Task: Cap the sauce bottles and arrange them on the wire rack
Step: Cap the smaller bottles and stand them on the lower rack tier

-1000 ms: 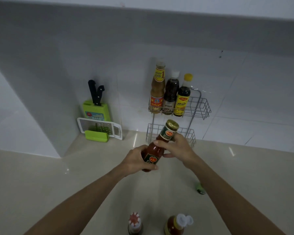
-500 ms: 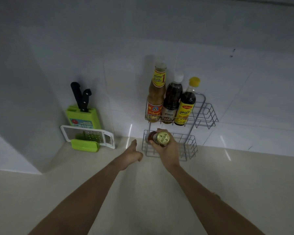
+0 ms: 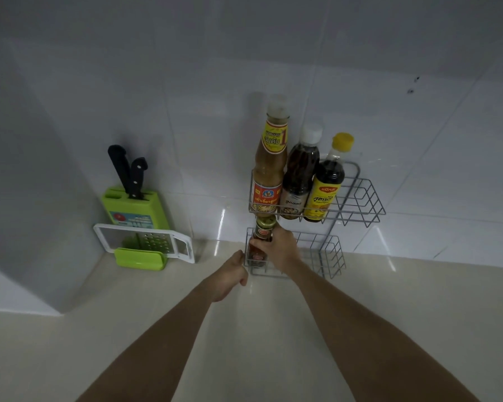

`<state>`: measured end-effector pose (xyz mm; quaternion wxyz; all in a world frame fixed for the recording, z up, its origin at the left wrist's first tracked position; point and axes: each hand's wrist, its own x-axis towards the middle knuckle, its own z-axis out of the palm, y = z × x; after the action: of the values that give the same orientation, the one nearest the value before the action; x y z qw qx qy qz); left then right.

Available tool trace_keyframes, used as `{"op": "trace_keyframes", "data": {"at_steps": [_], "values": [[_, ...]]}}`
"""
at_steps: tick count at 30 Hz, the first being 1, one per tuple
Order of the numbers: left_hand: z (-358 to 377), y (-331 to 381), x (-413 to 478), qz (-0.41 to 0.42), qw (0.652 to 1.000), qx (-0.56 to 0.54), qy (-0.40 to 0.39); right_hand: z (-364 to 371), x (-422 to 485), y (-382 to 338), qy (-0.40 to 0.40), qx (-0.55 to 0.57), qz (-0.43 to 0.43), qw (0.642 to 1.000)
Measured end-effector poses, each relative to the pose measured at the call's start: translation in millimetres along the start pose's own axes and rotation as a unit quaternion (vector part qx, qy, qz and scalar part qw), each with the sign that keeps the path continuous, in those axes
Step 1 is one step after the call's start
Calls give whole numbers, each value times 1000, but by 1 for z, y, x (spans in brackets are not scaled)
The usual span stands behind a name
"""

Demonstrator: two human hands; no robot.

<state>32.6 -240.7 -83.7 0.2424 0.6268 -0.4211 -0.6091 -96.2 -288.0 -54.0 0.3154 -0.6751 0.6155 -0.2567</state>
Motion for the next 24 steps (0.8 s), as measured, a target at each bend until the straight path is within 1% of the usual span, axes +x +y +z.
{"op": "trace_keyframes", "data": {"at_steps": [6, 9, 15, 19, 24], "values": [[-1, 0, -3, 10, 1000, -2, -13, 4, 8, 0, -37, -2, 2, 999], [0, 1, -5, 18, 1000, 3, -19, 4, 7, 1, -46, 24, 16, 999], [0, -6, -4, 14, 999, 38, -17, 4, -2, -1, -104, 63, 62, 991], [-1, -12, -12, 24, 998, 58, 18, 0, -22, 2, -84, 65, 54, 993], [-3, -32, -39, 47, 997, 45, 43, -14, -60, 4, -79, 50, 16, 996]]}}
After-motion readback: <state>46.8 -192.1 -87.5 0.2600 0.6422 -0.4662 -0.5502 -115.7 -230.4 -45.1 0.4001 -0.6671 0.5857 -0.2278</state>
